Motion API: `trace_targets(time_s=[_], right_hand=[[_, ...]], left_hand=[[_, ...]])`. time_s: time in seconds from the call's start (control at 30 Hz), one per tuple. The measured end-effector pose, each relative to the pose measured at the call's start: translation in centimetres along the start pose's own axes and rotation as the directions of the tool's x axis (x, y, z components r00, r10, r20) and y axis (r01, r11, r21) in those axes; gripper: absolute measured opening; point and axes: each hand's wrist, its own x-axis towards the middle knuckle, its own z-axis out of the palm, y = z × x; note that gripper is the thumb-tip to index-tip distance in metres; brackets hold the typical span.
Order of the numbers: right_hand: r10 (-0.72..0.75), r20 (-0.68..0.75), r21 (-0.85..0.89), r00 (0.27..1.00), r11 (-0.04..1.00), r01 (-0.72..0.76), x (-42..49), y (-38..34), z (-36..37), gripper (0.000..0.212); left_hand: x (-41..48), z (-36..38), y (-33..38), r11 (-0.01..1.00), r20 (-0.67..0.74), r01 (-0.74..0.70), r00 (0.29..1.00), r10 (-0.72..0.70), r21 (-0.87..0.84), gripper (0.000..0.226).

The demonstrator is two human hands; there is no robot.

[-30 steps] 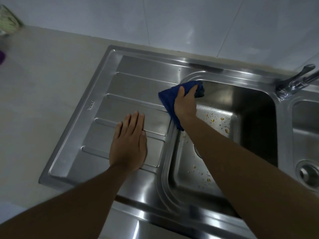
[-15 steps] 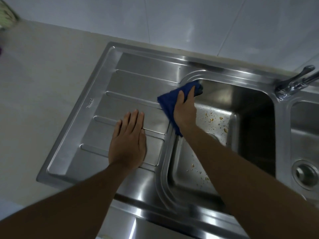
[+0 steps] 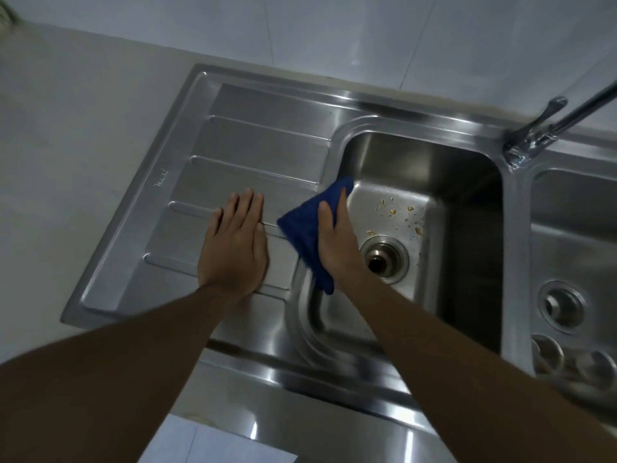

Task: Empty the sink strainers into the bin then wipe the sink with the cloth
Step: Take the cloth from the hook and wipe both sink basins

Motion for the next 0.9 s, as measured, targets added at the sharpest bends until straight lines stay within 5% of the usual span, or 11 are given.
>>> trace_targets(time_s=[0.23, 0.37, 0.43, 0.57, 0.7, 0.9], right_hand=[[0.093, 0.355, -0.046, 0.93, 0.996, -0.082, -8.4, 4.9, -1.7, 0.064], [0.295, 0.525, -0.252, 0.799, 0.95, -0.185, -8.8, 5.4, -5.0, 0.063], [0.418, 0.584, -0.417, 0.696, 0.89, -0.184, -9.5, 4.9, -6.3, 0.046], [0.508, 0.595, -0.605, 0.623, 0.793, -0.068, -9.6, 4.7, -10.5, 0.018], [0.643, 0.545, -0.809, 0.538, 0.572, 0.135, -8.2, 4.8, -15.5, 0.024], [0.512, 0.68, -0.553, 0.524, 0.828, -0.092, -9.4, 5.8, -12.7, 0.029]], left_hand=[[-1.4, -0.2, 0.3, 0.972, -0.056, 0.011, 0.998, -0.025, -0.234, 0.054], [-2.0, -0.1, 1.8, 0.984, 0.042, -0.107, 0.993, 0.114, -0.143, 0.059], [-2.4, 0.5, 3.9, 0.979, 0.071, -0.181, 0.98, 0.188, -0.092, 0.059], [-2.4, 2.4, 7.9, 0.997, 0.069, -0.076, 0.995, 0.075, 0.0, 0.058], [-2.4, 3.5, 9.0, 0.994, 0.038, -0.02, 0.999, 0.016, 0.111, 0.063], [-2.2, 3.5, 9.6, 0.987, 0.008, 0.021, 1.0, -0.022, 0.157, 0.064]])
